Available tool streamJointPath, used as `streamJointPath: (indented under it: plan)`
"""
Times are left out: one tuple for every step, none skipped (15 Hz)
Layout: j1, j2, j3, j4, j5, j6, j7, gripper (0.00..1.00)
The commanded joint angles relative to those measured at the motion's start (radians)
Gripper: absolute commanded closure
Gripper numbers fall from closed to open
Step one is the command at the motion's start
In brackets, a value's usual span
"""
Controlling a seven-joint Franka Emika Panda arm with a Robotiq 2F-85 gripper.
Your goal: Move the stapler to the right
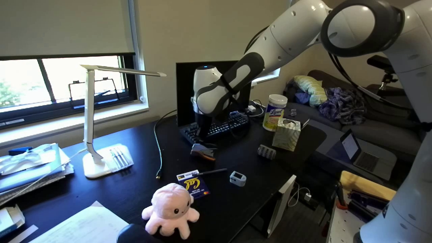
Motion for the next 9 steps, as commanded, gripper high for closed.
streamJointPath:
  plan:
    - [0.009, 0.003, 0.001, -0.017, -0.029, -0.003, 0.017, 1.0]
    - [0.006, 0.003, 0.007, -0.018, -0.024, -0.009, 0.013, 1.0]
    - [0.007, 0.003, 0.008, -0.019, -0.022, -0.011, 0.014, 0.99]
    - [0.007, 0.001, 0.011, -0.022, -0.021, -0.013, 0.012, 0.99]
    - [0.008, 0.0, 0.013, -0.024, -0.02, -0.014, 0.013, 0.98]
    - [0.008, -0.002, 0.015, -0.026, -0.018, -0.018, 0.014, 0.98]
    - [0.008, -0.004, 0.018, -0.029, -0.016, -0.02, 0.014, 0.99]
    - [0.007, -0.008, 0.025, -0.033, -0.009, -0.024, 0.013, 0.99]
    - [0.002, -0.011, 0.038, -0.038, -0.001, -0.03, 0.002, 0.99]
